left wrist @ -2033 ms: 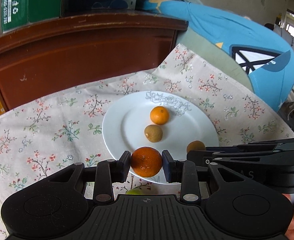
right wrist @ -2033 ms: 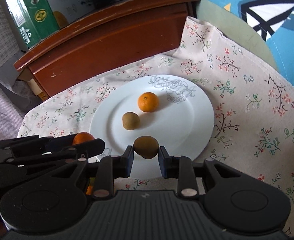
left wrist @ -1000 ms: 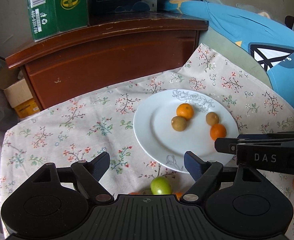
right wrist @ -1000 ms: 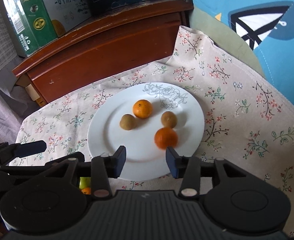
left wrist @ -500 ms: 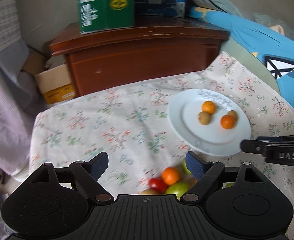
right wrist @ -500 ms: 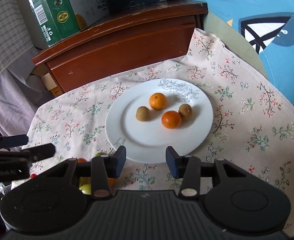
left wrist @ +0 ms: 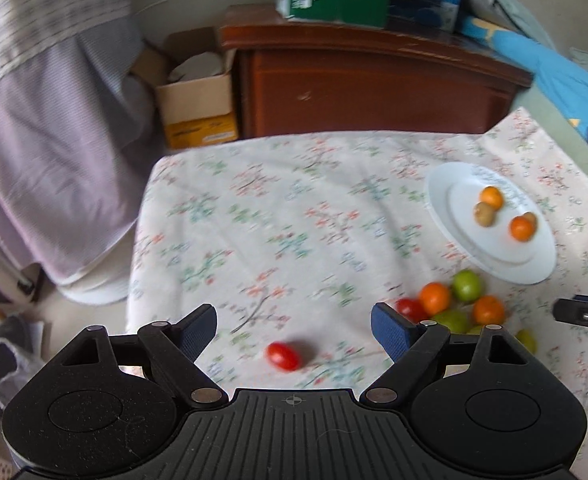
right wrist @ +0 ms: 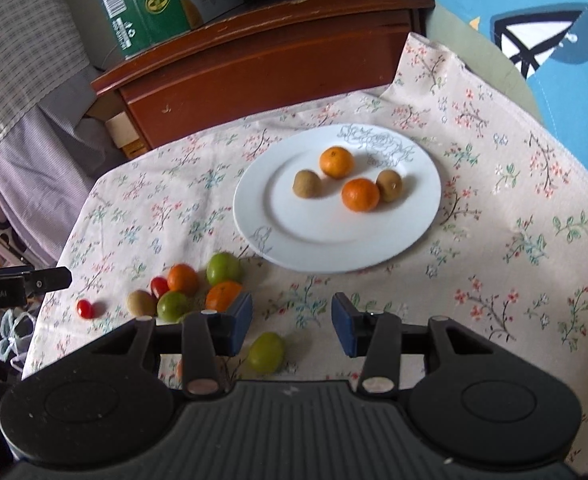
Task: Organize fruits
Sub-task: 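Withdraw both open tools from the plate toward the remaining fruit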
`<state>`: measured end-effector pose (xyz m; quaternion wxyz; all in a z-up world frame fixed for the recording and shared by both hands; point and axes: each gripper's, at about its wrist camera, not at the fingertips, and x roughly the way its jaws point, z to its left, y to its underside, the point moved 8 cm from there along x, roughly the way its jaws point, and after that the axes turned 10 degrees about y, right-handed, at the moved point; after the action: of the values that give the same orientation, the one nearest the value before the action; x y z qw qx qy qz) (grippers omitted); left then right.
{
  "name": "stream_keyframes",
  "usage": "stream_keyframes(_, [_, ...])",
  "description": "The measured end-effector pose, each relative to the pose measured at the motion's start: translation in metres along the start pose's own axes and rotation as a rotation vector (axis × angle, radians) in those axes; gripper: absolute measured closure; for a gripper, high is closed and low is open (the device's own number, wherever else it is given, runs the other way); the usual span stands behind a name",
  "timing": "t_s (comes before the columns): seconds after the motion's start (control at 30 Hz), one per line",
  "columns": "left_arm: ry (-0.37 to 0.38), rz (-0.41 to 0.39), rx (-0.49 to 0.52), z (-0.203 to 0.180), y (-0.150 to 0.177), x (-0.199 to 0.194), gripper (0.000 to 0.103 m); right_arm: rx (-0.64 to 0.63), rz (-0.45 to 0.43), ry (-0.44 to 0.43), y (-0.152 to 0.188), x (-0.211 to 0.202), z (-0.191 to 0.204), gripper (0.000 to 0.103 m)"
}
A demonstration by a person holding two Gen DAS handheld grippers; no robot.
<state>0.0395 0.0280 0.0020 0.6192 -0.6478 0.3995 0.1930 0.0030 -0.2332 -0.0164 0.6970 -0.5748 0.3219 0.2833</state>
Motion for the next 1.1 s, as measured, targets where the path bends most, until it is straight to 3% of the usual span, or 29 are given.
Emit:
stream_keyframes(0.5, [-0.019, 0.067, 0.027, 0.012, 0.035, 0.022, 0.018, -0.028, 0.073, -0.045, 0.028, 0.008, 0.008, 0.058])
stream_keyframes(0.9, [0.004, 0.048, 0.015, 0.010, 0.037, 0.033, 0.020, -0.053, 0.083, -0.040, 0.031, 0.023, 0.016, 0.058])
stream_keyframes(1.1, [0.032, 0.053, -0.003, 0.010, 0.038, 0.039, 0.043, -0.062, 0.086, -0.037, 0.032, 0.028, 0.020, 0.062])
